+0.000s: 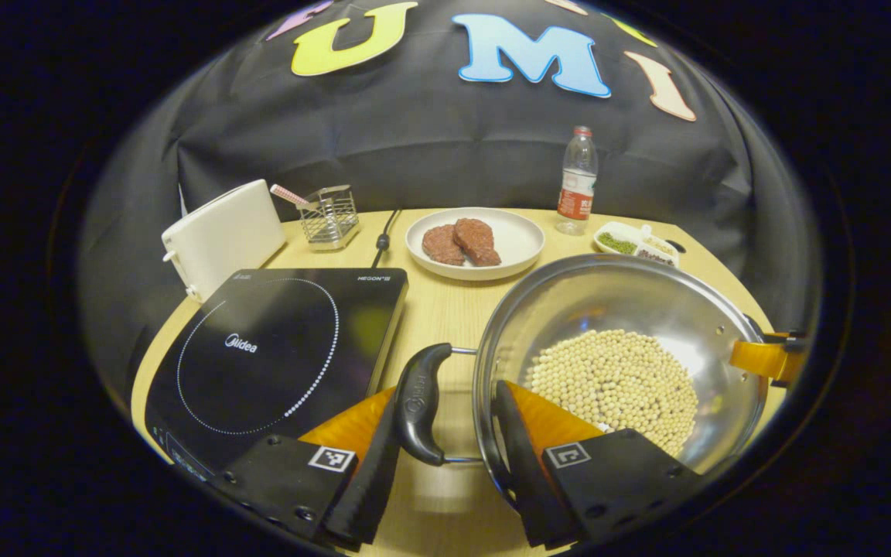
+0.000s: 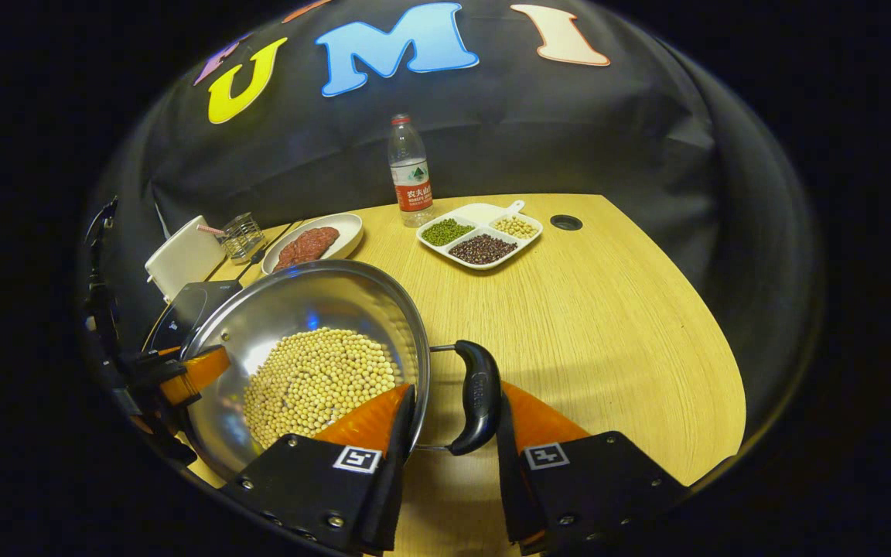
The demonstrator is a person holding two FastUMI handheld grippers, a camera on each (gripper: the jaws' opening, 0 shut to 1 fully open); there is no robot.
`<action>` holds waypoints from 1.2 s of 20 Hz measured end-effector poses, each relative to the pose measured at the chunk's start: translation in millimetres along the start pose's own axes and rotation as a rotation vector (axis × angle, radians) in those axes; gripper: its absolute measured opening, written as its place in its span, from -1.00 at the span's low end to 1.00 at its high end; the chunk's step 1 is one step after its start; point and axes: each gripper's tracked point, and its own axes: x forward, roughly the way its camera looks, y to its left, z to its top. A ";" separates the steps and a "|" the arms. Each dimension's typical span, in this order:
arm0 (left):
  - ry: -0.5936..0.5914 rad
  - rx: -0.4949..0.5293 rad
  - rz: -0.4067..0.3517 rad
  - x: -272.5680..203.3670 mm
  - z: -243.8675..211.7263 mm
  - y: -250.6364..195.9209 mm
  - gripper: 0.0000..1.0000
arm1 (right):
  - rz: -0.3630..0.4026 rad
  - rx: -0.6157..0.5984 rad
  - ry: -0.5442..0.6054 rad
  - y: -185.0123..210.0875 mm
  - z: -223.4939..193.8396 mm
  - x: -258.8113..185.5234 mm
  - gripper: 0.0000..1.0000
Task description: First push the handle of the pot to place it horizontally, then grasp the pot with both hands and set it on the induction cooktop.
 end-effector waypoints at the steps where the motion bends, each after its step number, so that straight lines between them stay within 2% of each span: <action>1: 0.000 -0.009 -0.002 0.1 0.0 -1.1 0.46 | -0.006 -0.003 0.005 -0.2 -0.4 -0.5 -0.06; 2: -0.006 -0.016 -0.005 -1.8 3.1 -1.4 0.43 | -0.011 -0.019 0.012 0.3 -0.7 -1.1 0.05; 3: -0.010 -0.017 -0.009 -1.0 3.0 -0.8 0.31 | -0.019 -0.032 0.017 0.2 -1.3 -1.6 0.05; 4: -0.011 -0.015 -0.010 -0.9 2.6 -0.9 0.45 | -0.026 -0.033 0.033 -0.3 -3.1 -3.1 0.05; 7: -0.028 -0.019 -0.022 -2.3 8.9 -1.7 0.29 | -0.039 -0.023 0.060 -0.9 -7.4 -6.9 0.06; 9: -0.034 -0.020 -0.031 -3.9 11.6 -1.2 0.27 | -0.054 -0.019 0.056 1.6 -5.4 -12.4 0.05; 13: -0.057 -0.021 -0.068 -12.6 19.9 6.5 0.34 | -0.090 -0.024 0.020 10.4 3.9 -30.5 0.06; 14: -0.066 -0.021 -0.076 -15.6 24.4 8.5 0.34 | -0.096 -0.019 0.012 14.1 7.4 -34.0 0.05; 15: -0.076 -0.016 -0.081 -18.7 29.9 11.5 0.25 | -0.098 -0.015 0.007 18.3 8.8 -37.0 0.05; 17: -0.092 -0.007 -0.085 -23.8 38.2 21.2 0.25 | -0.100 -0.006 0.003 28.9 12.3 -40.8 0.05; 18: -0.095 -0.008 -0.087 -25.9 41.3 26.8 0.34 | -0.100 -0.001 0.000 34.7 14.5 -42.6 0.05; 19: -0.097 -0.009 -0.088 -27.7 43.1 32.7 0.25 | -0.099 0.003 -0.005 41.4 15.1 -44.0 0.05; 20: -0.100 -0.008 -0.088 -29.4 45.3 39.6 0.34 | -0.097 0.004 -0.007 48.2 15.9 -45.2 0.05; 22: -0.107 -0.003 -0.082 -33.7 49.6 54.9 0.34 | -0.090 0.009 -0.007 63.6 17.2 -46.3 0.05; 24: -0.114 -0.006 -0.073 -37.5 53.3 70.8 0.27 | -0.081 0.014 -0.008 78.4 18.5 -45.7 0.05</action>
